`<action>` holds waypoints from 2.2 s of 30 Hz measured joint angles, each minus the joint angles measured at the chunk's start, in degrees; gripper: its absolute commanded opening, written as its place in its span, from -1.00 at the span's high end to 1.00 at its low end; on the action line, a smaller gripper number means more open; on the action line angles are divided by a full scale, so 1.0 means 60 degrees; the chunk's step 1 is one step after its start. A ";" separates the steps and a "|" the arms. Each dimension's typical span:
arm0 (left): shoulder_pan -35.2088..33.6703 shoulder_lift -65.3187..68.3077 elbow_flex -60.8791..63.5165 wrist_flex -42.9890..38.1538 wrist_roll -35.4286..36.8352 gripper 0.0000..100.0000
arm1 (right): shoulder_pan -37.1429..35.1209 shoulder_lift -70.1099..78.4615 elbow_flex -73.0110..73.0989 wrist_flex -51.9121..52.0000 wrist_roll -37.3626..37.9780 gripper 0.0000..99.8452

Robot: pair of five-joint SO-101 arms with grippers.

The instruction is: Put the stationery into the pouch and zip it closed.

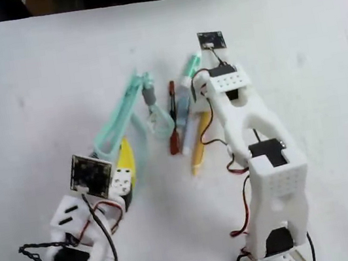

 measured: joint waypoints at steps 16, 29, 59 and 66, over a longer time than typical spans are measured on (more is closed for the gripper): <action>0.0000 0.0000 0.0059 0.0000 0.0000 0.95 | 0.0000 0.0015 0.0000 0.0015 0.0000 0.97; -0.0044 -0.0073 0.0088 0.0000 -0.0029 0.66 | 0.0000 0.0015 0.0000 0.0015 0.0000 0.97; -0.0044 -0.0176 0.0073 0.0322 -0.0044 0.66 | 0.0147 -0.0337 -0.0322 0.0864 0.0000 0.97; -0.0044 -0.0176 0.0073 0.0322 -0.0044 0.66 | 0.0952 -0.2388 -0.1597 0.2593 0.0000 0.97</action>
